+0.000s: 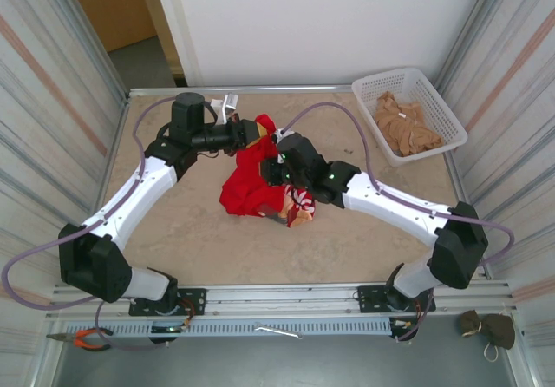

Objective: Fold the inside-out t-shirt

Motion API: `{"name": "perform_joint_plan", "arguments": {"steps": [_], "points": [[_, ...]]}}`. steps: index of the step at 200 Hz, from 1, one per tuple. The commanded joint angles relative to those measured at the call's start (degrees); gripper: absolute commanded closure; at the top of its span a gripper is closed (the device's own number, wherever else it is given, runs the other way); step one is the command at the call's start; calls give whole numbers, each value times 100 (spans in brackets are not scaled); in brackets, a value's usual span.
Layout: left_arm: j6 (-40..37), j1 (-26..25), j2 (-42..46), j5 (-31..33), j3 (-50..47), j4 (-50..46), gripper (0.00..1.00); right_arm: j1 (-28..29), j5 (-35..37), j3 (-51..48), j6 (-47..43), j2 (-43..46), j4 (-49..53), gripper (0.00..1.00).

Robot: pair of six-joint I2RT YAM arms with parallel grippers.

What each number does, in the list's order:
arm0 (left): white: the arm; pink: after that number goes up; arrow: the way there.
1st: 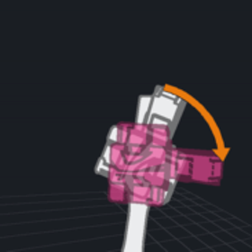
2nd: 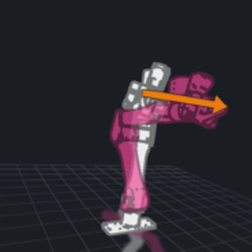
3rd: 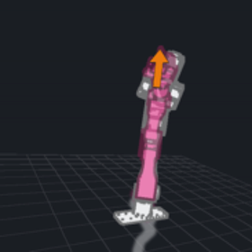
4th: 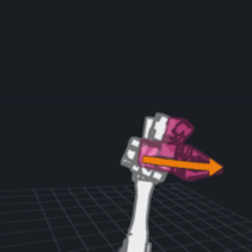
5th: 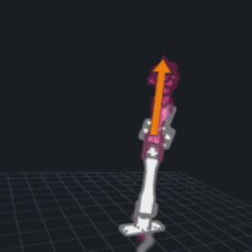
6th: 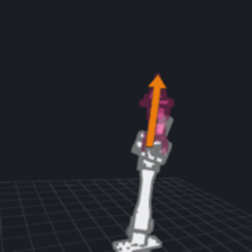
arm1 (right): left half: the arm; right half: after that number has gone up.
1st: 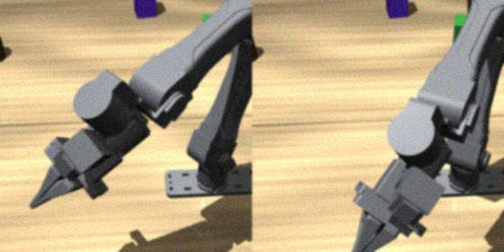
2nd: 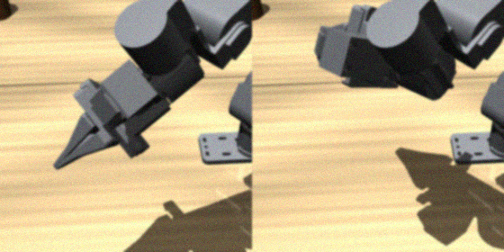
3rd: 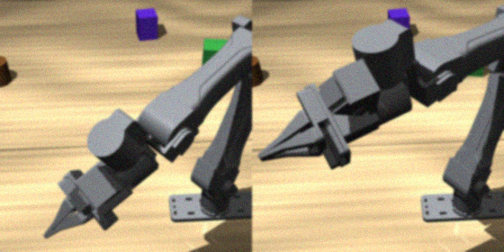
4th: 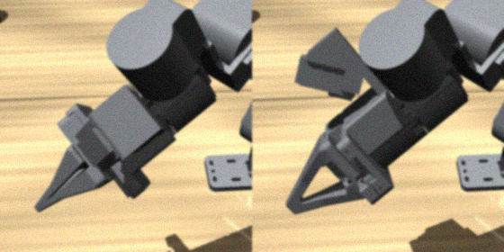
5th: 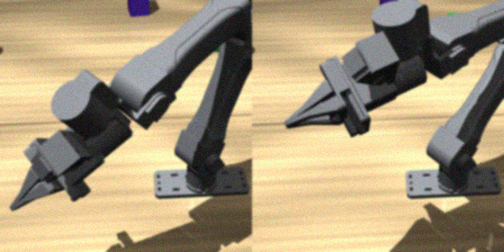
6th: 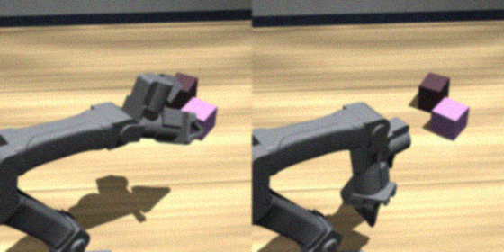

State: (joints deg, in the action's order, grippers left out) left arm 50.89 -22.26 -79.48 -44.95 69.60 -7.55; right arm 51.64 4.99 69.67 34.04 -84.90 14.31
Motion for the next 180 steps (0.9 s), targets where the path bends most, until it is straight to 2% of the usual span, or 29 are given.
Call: {"name": "perform_joint_plan", "arguments": {"steps": [1,17,37,51,68,88,114,161,180], "points": [[-25,-18,31,-17,85,176,100,-81,-264,261,-38,155,-41,100],[-159,123,-159,47,210,145,100,-210,-656,354,-3,466,47,100],[-342,491,-456,12,436,238,64,-437,-1143,504,94,871,101,100],[-427,752,-556,-38,498,420,48,-746,-1614,597,280,1070,58,100],[-602,952,-498,-75,435,440,42,-1168,-2171,575,595,1215,-179,100],[-765,921,-172,-51,-26,496,38,-1508,-2476,545,777,1300,-286,100],[-1147,396,576,487,-832,446,35,-1689,-2510,523,795,1384,-229,100],[-2496,-1410,1288,2994,-1343,62,32,-1752,-2380,323,844,1482,-227,100],[-2859,-1781,1152,3722,-1166,-75,32,-1745,-2357,252,883,1546,-247,100]]}}
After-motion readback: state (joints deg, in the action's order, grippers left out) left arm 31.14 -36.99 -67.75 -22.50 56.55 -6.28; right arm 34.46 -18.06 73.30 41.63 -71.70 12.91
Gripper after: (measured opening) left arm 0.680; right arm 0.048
